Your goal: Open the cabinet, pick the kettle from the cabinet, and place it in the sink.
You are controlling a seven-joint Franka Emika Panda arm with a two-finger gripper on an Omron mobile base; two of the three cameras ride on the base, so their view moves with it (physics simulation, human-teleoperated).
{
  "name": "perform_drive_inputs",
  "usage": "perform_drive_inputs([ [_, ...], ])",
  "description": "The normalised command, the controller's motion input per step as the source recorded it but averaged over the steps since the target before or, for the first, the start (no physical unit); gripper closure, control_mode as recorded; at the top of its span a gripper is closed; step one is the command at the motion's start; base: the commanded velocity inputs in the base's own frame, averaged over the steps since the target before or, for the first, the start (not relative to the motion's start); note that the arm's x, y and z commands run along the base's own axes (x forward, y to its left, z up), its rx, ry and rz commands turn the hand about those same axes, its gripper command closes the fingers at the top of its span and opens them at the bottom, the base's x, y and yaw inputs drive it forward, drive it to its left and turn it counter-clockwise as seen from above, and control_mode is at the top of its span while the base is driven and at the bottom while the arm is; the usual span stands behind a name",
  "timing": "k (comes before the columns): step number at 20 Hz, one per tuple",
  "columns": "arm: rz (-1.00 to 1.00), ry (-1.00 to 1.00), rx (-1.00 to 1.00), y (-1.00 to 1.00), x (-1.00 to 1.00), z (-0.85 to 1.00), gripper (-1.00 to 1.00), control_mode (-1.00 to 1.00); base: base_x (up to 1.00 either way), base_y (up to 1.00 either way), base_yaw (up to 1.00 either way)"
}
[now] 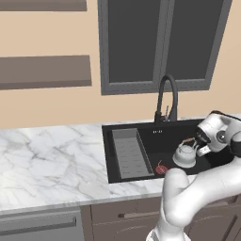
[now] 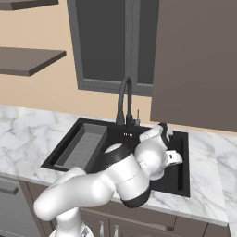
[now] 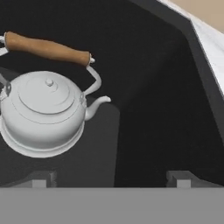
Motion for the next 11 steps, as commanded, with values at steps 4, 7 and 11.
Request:
perform_drive_inputs([
  [4, -0.02, -0.03, 0.00, 0.40, -0.19, 0.07, -1.00, -1.00, 0.00, 0.00, 0.00],
  [7, -0.05, 0.00, -0.01, 0.38, -0.10, 0.15, -1.00, -1.00, 0.00, 0.00, 0.00],
  [11, -0.07, 0.00, -0.07, 0.35, -0.09, 0.19, -1.00, -1.00, 0.00, 0.00, 0.00],
])
